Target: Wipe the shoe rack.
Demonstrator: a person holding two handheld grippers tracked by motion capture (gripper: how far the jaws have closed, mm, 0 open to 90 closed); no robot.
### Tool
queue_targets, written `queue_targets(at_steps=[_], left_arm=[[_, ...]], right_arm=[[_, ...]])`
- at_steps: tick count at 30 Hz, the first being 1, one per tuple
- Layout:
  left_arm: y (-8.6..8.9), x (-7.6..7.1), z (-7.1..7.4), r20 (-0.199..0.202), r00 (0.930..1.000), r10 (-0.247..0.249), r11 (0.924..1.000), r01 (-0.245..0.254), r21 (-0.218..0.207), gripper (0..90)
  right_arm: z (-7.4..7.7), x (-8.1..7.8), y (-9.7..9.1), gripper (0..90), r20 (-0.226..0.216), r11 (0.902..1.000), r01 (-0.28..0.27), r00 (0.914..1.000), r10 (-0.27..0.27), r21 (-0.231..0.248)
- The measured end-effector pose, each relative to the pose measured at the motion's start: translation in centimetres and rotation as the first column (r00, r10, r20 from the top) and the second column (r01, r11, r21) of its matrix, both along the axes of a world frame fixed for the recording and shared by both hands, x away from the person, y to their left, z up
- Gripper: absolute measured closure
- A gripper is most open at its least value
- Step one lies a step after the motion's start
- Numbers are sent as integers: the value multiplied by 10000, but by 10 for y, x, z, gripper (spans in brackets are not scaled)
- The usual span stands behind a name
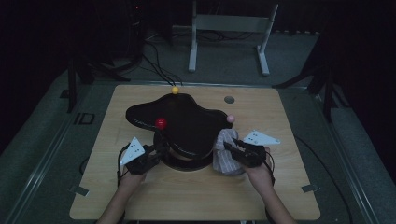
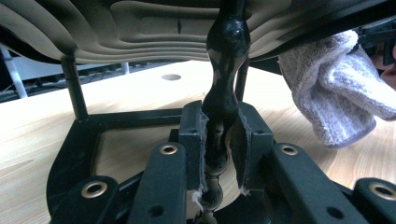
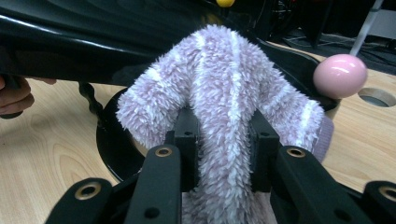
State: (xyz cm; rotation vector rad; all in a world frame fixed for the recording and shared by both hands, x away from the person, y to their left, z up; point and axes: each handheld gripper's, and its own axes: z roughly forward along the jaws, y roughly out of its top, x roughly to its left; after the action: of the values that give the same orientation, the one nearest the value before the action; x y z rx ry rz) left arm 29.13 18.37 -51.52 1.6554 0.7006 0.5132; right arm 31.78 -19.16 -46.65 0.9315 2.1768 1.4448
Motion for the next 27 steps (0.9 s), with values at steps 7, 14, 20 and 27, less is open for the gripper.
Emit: queue_targets(at_steps=[7,14,20,27], left_arm=[[-1,0,0,2,10000,-70,10000,70,6,757],[-2,0,0,39,10000,14,10000,-15,33,757],[-1,0,-1,18,10000,-48,10000,48,-36,757],[-1,0,-1,48,10000,-81,10000,81,-48,758]], right_arm=[[10,7,-18,711,300,9977,656,9974,-661,190],[25,12,-40,711,773,9877,1480,9854,-1516,510],[23,20,-32,711,583,9921,1091,9919,-1127,625],[4,29,-21,711,124,9948,1000,9949,-1002,176]])
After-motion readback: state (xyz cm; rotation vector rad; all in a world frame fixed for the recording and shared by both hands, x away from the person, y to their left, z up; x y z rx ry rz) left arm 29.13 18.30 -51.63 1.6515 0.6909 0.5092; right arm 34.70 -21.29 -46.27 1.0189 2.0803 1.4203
